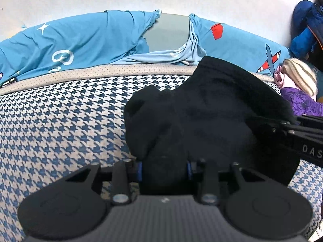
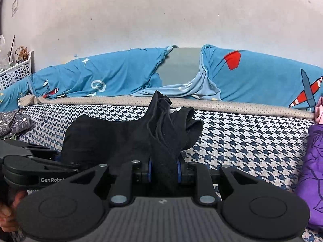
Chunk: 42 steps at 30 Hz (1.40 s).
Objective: Fold clothes
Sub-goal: 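Lift the folded black shirt with both grippers and hold it up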
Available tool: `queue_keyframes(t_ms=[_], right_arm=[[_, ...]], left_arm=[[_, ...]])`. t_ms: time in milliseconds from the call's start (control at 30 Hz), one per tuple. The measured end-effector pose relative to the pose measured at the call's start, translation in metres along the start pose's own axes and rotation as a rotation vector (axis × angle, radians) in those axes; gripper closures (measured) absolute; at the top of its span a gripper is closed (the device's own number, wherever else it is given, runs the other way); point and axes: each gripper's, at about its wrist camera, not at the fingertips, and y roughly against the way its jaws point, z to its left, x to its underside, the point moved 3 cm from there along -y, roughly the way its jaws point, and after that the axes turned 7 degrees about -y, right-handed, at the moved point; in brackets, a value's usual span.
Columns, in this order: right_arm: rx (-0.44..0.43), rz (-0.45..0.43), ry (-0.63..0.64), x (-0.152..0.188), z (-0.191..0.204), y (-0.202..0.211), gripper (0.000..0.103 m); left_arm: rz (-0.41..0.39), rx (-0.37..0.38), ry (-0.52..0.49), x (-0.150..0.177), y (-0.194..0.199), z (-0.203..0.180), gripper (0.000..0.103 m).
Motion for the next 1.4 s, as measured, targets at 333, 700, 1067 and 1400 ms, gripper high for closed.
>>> queue_keyframes(t_ms=[333,700,1067,1400], right_arm=[[-0.010,-0.025,0.013,0.003,0.003,0.022,0.081],[-0.047,-0.019,0.047,0.016,0.012,0.039,0.081],[-0.081,-0.016,0.078,0.025,0.022,0.050,0.081],[-0.119,-0.009,0.113,0.031,0.029,0.058,0.081]], left_arm=[[-0.026,-0.025,-0.007,0.006,0.023,-0.009,0.070],[-0.020,-0.052,0.034,0.023,0.048,-0.013,0.069],[-0.014,-0.088,0.060,0.032,0.069,-0.013,0.069],[0.005,-0.125,0.069,0.041,0.083,-0.017,0.069]])
